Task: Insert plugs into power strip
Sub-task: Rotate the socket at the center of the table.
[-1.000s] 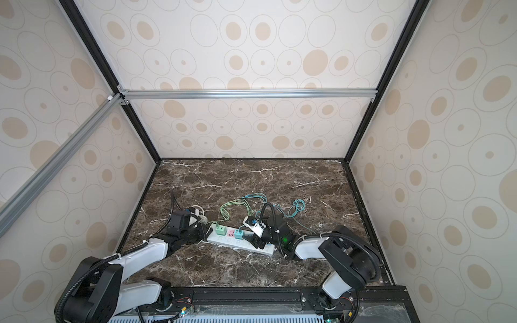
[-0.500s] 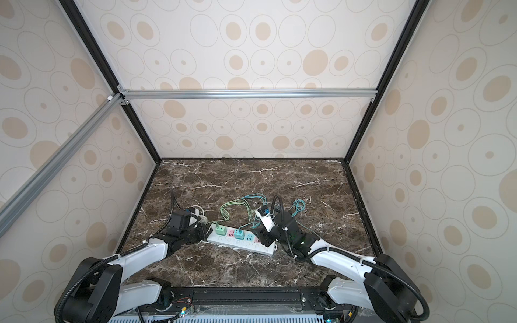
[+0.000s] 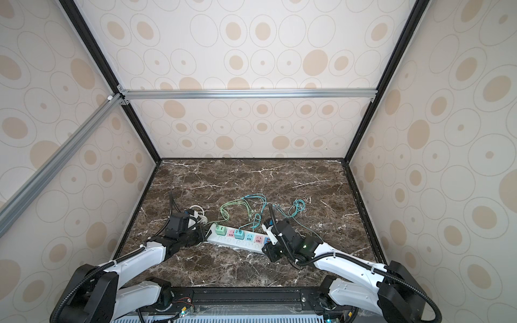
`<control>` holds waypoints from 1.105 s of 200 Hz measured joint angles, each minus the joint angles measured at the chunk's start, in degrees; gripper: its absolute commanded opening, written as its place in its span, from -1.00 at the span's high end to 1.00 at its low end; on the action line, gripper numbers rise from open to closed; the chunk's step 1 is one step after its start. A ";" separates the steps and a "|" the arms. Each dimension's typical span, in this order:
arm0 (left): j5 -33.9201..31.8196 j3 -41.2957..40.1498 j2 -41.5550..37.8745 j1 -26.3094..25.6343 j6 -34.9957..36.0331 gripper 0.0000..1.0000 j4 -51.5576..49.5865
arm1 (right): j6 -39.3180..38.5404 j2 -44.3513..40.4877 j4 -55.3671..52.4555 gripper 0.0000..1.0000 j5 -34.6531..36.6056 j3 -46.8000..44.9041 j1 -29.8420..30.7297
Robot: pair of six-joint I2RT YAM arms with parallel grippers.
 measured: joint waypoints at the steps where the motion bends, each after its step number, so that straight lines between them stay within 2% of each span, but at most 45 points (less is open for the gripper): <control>1: 0.02 -0.02 -0.02 0.00 0.00 0.54 0.00 | 0.02 0.04 -0.04 0.30 -0.02 0.00 0.07; 86: 0.04 -0.33 -0.57 0.00 0.00 0.54 -0.20 | 3.30 5.25 -0.37 0.29 0.11 0.50 2.60; 153: 0.07 -0.35 -0.63 0.00 0.02 0.54 -0.31 | 4.04 8.39 0.57 0.25 7.87 0.39 2.62; 221: 0.33 -1.55 -2.10 0.00 -0.63 0.53 -0.07 | 3.54 11.39 1.84 0.25 10.69 0.52 -1.25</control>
